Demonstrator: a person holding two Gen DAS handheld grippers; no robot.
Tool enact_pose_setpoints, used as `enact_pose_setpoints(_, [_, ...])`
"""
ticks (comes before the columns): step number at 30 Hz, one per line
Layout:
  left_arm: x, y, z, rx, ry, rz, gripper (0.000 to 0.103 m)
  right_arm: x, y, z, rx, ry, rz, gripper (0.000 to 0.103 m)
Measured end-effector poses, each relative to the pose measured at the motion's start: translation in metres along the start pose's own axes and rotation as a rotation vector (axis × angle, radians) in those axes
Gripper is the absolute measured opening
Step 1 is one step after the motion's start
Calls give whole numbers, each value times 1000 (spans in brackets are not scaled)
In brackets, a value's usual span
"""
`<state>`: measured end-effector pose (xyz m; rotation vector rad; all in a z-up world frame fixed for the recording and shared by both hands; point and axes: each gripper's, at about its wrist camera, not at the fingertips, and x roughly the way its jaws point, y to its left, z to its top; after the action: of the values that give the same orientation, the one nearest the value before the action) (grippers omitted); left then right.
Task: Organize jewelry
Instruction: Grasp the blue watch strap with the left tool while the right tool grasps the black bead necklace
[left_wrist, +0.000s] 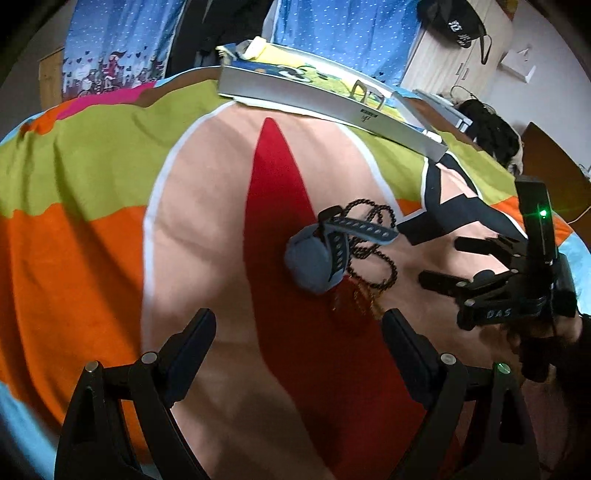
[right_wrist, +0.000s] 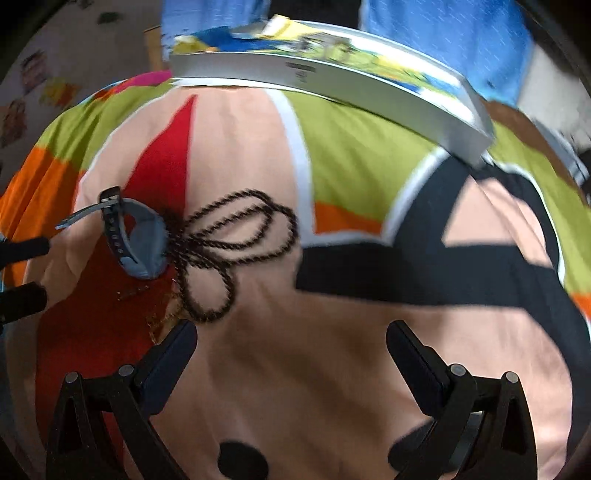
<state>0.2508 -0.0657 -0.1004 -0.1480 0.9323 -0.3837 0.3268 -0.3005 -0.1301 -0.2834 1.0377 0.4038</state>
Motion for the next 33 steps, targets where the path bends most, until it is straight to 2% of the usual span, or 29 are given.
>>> enact_pose_setpoints(5, [9,-3,7,11,-32,-44,87,6,12,6,-118,-56,3,103])
enact_pose_setpoints(9, [19,-7,12,21,-30,-78,69,17,6,15,-115,-63,25,101])
enact_pose_setpoints(12, [29,-6,13,12,-21,-102,62,29,10,18,-130,-43,20,101])
enact_pose_setpoints(16, [41,-3,17,-22,-2,-137,46,42,16,21,-147,-13,16,101])
enact_pose_setpoints(23, [48,2,27,-58,-24,-170,32,55,22,31,-168,-30,-30,101])
enact_pose_setpoints(27, [59,2,38,-85,-19,-190,13,58,26,35,-178,-48,-37,98])
enact_pose_setpoints(31, [59,10,38,-119,-12,-186,12,61,27,40,-158,-64,-29,94])
enact_pose_setpoints(33, [57,16,40,-153,-10,-180,11,60,26,40,-148,-77,-28,84])
